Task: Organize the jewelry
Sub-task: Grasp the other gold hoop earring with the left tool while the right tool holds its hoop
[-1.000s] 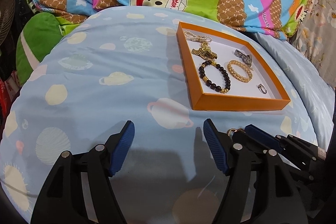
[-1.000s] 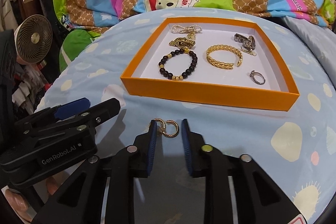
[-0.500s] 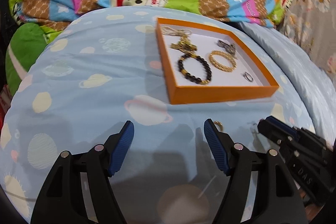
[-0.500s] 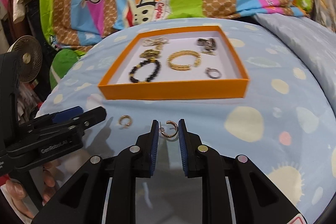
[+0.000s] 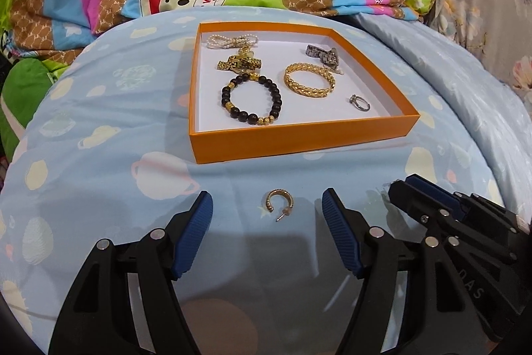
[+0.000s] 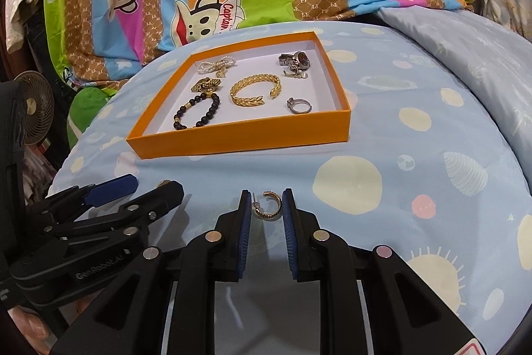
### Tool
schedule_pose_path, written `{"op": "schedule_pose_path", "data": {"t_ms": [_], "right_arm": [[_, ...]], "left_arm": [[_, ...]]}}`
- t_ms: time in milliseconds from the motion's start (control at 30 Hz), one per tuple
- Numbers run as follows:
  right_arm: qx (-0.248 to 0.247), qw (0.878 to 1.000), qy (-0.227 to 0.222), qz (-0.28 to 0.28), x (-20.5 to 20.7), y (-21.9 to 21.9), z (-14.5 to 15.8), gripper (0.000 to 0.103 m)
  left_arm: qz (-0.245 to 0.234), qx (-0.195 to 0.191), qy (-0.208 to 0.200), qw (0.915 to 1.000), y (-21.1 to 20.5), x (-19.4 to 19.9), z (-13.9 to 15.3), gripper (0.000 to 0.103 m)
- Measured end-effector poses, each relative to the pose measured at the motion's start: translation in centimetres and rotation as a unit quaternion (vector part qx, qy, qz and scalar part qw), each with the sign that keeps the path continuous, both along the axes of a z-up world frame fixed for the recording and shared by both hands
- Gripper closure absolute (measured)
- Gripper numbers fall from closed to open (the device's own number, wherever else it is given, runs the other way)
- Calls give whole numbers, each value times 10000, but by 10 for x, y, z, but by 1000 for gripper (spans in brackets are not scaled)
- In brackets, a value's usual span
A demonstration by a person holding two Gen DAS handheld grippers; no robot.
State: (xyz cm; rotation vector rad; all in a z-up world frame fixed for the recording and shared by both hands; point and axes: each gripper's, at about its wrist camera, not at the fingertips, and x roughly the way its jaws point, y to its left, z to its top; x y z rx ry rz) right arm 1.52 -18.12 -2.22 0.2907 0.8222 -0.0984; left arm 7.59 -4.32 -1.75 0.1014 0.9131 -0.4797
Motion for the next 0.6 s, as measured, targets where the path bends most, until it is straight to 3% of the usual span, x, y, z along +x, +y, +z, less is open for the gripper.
{"op": "schedule_pose_path", "data": {"t_ms": [167, 433, 600], "right_arm": [[48, 10000, 20, -19, 0, -1, -1, 85], [73, 10000, -4, -52, -1, -2, -1, 85], [98, 9998, -130, -116, -4, -5, 2, 85]], "left_arm": [[21, 138, -56, 9999, -5, 0, -1, 53], [13, 112, -85, 9999, -5, -1, 0, 86], [-5, 2, -99, 10000, -1, -3, 2, 86]]}}
